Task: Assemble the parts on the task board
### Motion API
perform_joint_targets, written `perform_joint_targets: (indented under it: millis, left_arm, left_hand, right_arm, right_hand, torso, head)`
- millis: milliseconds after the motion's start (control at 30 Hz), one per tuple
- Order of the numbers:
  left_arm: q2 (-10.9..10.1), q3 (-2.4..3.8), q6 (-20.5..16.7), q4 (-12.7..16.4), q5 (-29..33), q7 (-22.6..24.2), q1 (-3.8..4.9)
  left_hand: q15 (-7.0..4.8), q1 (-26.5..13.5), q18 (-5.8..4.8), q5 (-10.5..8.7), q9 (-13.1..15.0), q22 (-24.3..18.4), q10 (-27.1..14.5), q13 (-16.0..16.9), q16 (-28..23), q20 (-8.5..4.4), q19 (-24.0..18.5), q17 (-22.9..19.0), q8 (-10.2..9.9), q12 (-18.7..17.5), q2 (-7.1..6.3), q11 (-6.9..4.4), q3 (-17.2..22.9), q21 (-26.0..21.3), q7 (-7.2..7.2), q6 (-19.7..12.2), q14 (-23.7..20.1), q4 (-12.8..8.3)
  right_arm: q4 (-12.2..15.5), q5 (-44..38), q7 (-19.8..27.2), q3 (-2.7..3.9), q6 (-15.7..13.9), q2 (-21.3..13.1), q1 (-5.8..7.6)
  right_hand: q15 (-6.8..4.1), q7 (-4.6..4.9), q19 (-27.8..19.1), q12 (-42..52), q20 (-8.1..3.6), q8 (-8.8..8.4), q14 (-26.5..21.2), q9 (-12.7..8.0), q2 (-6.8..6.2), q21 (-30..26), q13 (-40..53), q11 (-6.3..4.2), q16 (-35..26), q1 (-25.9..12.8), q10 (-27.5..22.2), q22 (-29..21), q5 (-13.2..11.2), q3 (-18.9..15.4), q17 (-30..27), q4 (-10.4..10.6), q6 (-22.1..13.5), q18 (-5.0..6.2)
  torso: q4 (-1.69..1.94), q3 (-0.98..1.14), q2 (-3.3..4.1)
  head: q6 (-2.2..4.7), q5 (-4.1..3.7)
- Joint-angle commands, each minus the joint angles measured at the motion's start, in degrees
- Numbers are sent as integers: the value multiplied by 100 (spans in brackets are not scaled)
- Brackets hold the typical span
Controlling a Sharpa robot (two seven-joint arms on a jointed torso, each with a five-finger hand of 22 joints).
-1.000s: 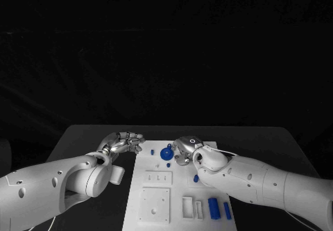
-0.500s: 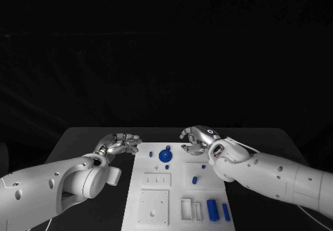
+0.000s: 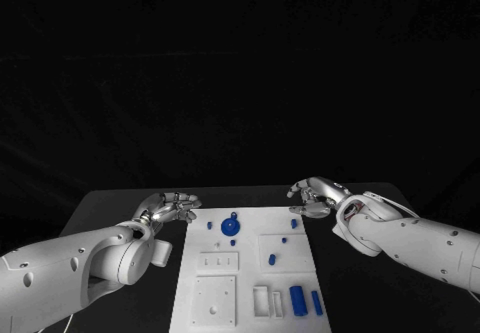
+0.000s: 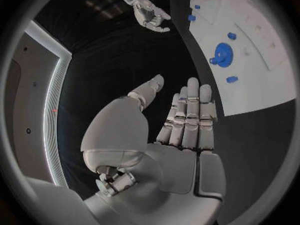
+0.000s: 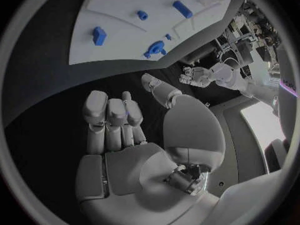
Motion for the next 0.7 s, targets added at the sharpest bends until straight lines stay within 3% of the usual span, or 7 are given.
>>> perform_joint_targets:
  millis: [33, 233, 400, 467, 533, 700]
  left_arm:
    - [11, 2, 90, 1, 2, 156, -16]
    - [22, 2, 125, 1, 13, 157, -40]
    - [44, 2, 159, -9, 13, 150, -63]
    - [48, 2, 165, -7, 13, 147, -71]
    - [50, 2, 174, -10, 13, 144, -79]
    - [45, 2, 182, -9, 13, 140, -83]
  left_hand:
    - [-10, -48, 102, -27, 9, 86, 49, 10, -21, -20, -35, 7, 17, 40, 7, 0, 34, 22, 19, 46, 20, -19]
    - [-11, -49, 103, -26, 10, 86, 59, 11, -20, -21, -34, 9, 22, 41, 6, -4, 36, 24, 17, 54, 22, -27]
    - [-10, -52, 102, -27, 8, 86, 47, 7, -22, -20, -35, 10, 18, 30, 3, -5, 37, 24, 12, 48, 19, -35]
    - [-10, -55, 102, -27, 7, 85, 40, 5, -23, -20, -36, 10, 16, 23, 3, -5, 37, 24, 10, 45, 17, -38]
    - [-9, -59, 102, -28, 6, 85, 34, 3, -23, -20, -37, 10, 14, 18, 4, -2, 37, 25, 11, 41, 16, -41]
    - [-8, -62, 102, -28, 4, 84, 29, 1, -25, -19, -38, 11, 12, 12, 4, 3, 38, 25, 11, 37, 14, -45]
  right_arm:
    - [-201, 41, 347, -3, 383, -6, -67]
    - [-629, -30, 382, -6, 405, 126, -181]
    - [-946, -37, 421, -11, 454, 306, -282]
    - [-1048, -38, 438, -12, 482, 366, -331]
    - [-1141, -41, 447, -12, 504, 420, -391]
    - [-1393, -62, 463, -12, 502, 561, -475]
  right_hand:
    - [41, 11, -38, -23, 6, 28, 4, 5, 31, -38, -10, -18, -42, 80, -46, 84, 57, -75, 9, -47, 12, 672]
    - [29, -4, -57, -40, 25, 19, 6, -2, 26, -41, -28, -32, -58, 158, -62, 85, 102, -113, 11, -101, 4, 672]
    - [24, -9, -64, -59, 34, 2, 7, -9, 16, -43, -46, -37, -65, 173, -82, 85, 125, -133, 12, -115, -23, 672]
    - [22, -12, -68, -66, 38, -4, 7, -12, 14, -44, -52, -40, -69, 181, -90, 85, 134, -142, 12, -123, -33, 672]
    - [16, -17, -76, -84, 46, -22, 8, -21, 12, -47, -66, -45, -76, 203, -110, 85, 152, -160, 13, -146, -65, 672]
    - [7, -28, -90, -103, 58, -52, 7, -33, 34, -52, -82, -55, -90, 269, -133, 84, 211, -180, 17, -205, -122, 672]
  torso:
    - [-84, 54, -40]
    - [-121, 100, -46]
    - [-110, 134, -44]
    - [-94, 142, -41]
    - [-89, 122, -43]
    - [-70, 133, -40]
  head:
    - [-24, -11]
    - [-52, 17]
    - [-83, 21]
    - [-101, 18]
    - [-118, 26]
    - [-142, 5]
